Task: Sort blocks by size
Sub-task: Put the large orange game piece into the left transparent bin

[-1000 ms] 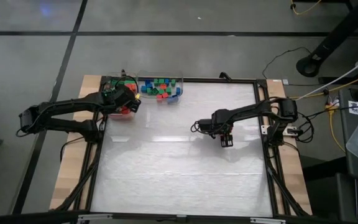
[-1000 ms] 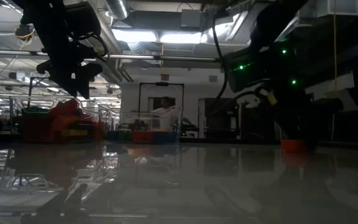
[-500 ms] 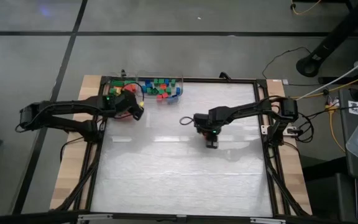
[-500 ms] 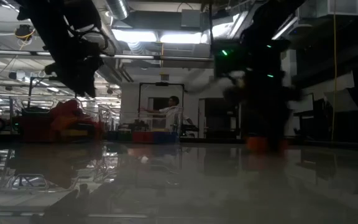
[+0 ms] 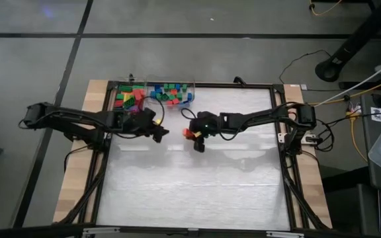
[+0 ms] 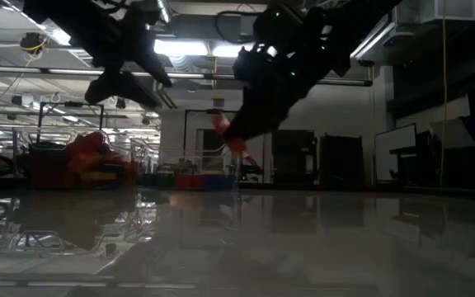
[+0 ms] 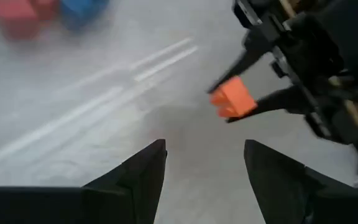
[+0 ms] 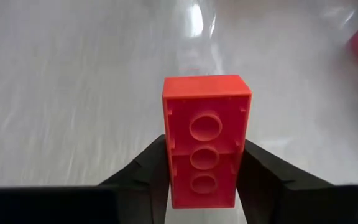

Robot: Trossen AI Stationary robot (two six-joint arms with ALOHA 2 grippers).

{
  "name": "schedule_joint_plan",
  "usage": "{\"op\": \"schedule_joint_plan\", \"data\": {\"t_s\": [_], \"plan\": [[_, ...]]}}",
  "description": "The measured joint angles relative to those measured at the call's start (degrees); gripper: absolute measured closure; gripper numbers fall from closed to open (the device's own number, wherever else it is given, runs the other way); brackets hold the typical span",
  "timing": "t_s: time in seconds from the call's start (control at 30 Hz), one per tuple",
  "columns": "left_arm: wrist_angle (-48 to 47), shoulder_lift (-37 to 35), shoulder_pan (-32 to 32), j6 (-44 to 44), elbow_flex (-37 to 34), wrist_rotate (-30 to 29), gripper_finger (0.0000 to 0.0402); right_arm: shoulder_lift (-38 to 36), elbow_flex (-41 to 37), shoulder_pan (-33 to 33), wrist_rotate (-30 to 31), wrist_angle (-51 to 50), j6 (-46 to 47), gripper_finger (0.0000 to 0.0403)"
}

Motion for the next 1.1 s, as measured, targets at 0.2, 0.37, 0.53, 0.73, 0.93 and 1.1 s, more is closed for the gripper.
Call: {"op": "schedule_joint_plan", "data": {"t_s": [0.2, 0.37, 0.53, 0.73, 0.93, 1.1], "plan": [[8.2, 7.3, -2.3, -4.7, 0.0, -0.1, 0.0197, 0.0, 0.0, 0.0, 1.0, 4.5, -0.6, 0.0254], [18.6, 13.5, -1.4, -4.5, 0.0, -0.2, 0.0197, 0.0, 0.0, 0.0, 1.0, 3.7, -0.6, 0.0252], [23.9, 16.9, 0.4, -5.6, 0.0, -0.3, 0.0197, 0.7, 0.0, 0.0, 1.0, 4.1, -0.6, 0.0256], [24.5, 19.4, 1.5, -9.8, 0.0, -0.3, 0.0197, 1.2, 0.0, 0.0, 1.1, 4.0, -0.6, 0.0249], [29.7, 21.4, 1.3, -9.8, 0.0, -0.1, 0.0197, 1.3, 0.0, 0.0, 1.1, 4.1, -0.7, 0.0248], [30.5, 23.1, 1.3, -10.2, 0.0, -0.2, 0.0197, 1.3, 0.0, 0.0, 1.1, 4.2, -0.7, 0.0247]]}}
